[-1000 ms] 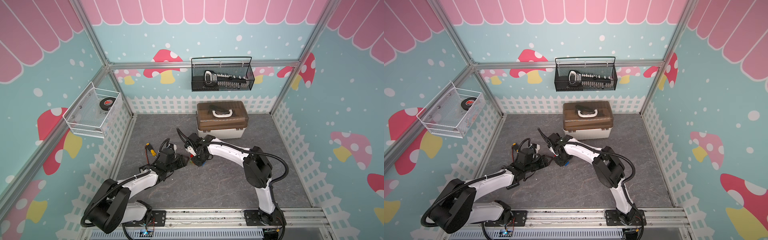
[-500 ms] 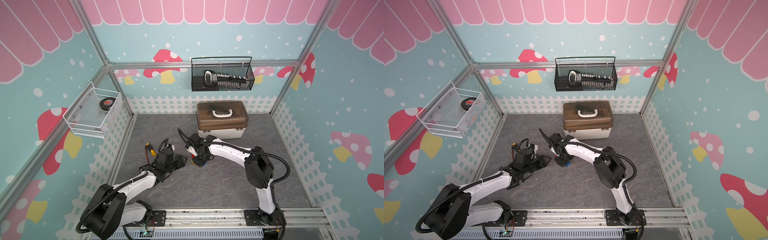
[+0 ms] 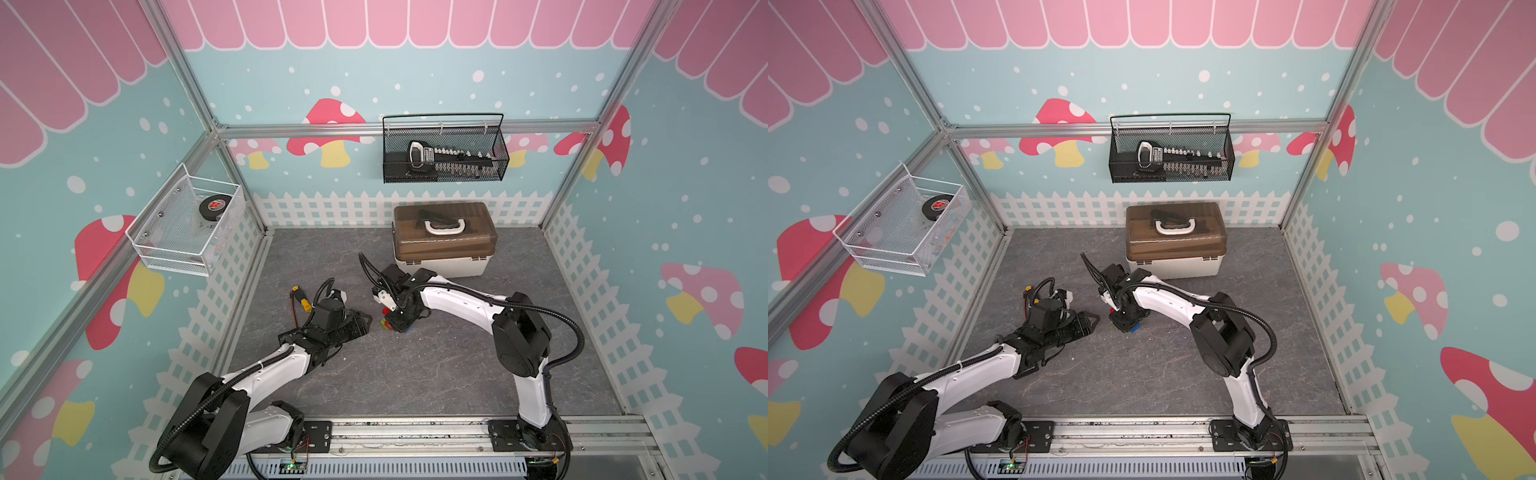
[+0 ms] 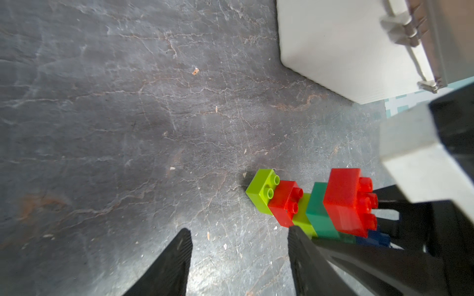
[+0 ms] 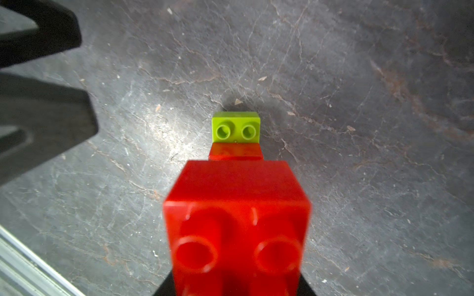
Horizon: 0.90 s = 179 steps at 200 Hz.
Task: Assemble the letter y with lego
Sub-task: Pick up the lego brick from the center of the board, then place the lego brick at the center of the board.
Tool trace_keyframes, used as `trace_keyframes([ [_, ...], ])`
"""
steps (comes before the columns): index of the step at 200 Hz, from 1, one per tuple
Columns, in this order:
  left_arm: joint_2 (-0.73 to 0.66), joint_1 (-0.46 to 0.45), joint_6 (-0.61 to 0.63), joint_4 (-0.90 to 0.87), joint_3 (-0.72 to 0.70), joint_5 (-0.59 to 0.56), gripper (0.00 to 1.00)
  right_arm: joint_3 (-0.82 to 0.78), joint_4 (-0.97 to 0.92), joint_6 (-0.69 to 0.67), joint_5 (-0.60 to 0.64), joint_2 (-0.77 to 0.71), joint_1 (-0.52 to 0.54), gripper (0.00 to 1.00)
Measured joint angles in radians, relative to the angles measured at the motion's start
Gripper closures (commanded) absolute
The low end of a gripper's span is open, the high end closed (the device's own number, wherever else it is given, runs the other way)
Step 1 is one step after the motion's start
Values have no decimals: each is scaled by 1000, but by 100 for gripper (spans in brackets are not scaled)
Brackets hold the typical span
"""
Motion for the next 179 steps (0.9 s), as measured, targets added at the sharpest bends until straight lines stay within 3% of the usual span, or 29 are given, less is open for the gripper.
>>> trace_keyframes([
  [74,-126,42,8,-94,0,-13,38,-331,222,72,-282,-272,-41,82],
  [179,-129,42,8,-131,0,-13,38,-616,539,195,-570,-291,-56,79],
])
